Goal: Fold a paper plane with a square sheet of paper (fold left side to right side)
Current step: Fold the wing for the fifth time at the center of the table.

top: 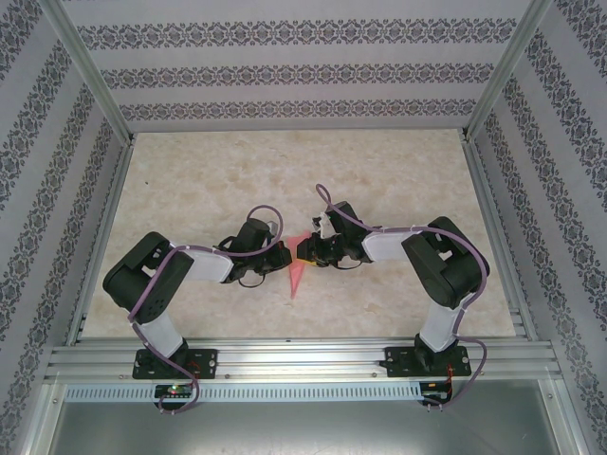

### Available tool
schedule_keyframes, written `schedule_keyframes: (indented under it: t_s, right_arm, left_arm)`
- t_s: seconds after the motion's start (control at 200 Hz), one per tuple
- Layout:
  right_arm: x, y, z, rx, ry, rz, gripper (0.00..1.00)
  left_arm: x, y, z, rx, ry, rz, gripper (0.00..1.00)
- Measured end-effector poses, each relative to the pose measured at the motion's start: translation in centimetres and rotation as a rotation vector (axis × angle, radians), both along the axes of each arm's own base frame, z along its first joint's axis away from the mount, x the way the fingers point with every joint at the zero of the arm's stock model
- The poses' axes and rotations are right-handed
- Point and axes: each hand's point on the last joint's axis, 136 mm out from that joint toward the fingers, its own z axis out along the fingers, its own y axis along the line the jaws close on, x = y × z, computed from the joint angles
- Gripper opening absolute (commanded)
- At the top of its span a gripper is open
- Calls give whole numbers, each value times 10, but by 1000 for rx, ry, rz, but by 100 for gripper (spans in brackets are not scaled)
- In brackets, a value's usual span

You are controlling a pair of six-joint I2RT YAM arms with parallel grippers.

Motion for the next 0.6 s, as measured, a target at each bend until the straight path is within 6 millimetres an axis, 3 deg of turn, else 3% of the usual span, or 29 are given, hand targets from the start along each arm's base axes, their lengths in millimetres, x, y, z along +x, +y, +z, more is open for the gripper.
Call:
schedule_keyframes:
  t_s: [0.415, 0.6]
  right_arm:
    - [-1, -3, -11, -34, 24, -3, 27]
    - [0, -4, -12, -49, 38, -6, 27]
  left_arm:
    - [2, 0, 0, -6, 6, 0, 2]
    - [3, 1, 0, -13, 9, 0, 12]
